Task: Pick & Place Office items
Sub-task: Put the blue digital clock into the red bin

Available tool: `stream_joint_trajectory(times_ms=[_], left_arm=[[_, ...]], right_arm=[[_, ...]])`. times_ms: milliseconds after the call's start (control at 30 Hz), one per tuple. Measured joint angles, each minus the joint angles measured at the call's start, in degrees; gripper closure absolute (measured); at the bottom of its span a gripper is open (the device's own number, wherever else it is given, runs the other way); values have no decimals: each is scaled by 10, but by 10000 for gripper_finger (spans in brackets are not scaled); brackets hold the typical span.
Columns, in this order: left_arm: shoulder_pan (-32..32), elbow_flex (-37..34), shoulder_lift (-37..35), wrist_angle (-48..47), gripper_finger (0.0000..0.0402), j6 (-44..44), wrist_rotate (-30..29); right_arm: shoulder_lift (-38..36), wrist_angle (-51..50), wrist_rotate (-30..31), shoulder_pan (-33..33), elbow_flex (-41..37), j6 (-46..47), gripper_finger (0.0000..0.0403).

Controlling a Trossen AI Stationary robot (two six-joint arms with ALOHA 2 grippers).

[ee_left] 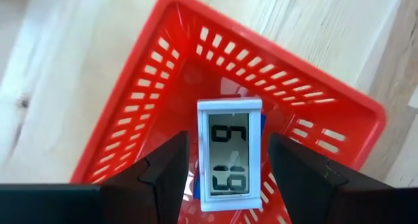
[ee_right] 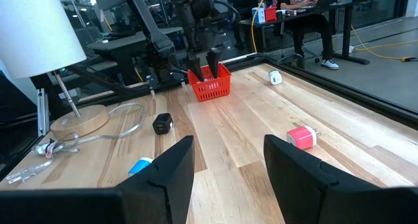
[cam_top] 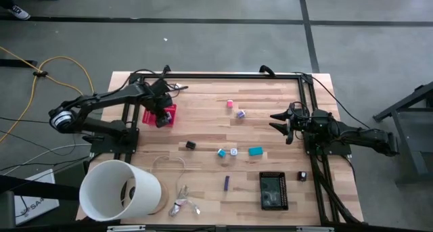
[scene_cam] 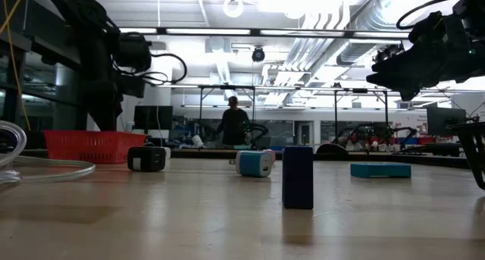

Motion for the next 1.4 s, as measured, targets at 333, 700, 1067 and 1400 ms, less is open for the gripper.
stream_joint_trajectory(times_ms=[333, 700, 1067, 1400], left_arm=[[0, 0, -70, 16, 201, -2, 0], [-52, 0, -89, 127, 201, 52, 2], [-127, 0, -67, 235, 201, 49, -13], [-167, 0, 0, 323, 201, -9, -13]], right_arm=[[0, 0, 0, 0, 0, 0, 231], [0, 0, 0, 0, 0, 0, 231], [0, 0, 0, 0, 0, 0, 231], [0, 0, 0, 0, 0, 0, 231]])
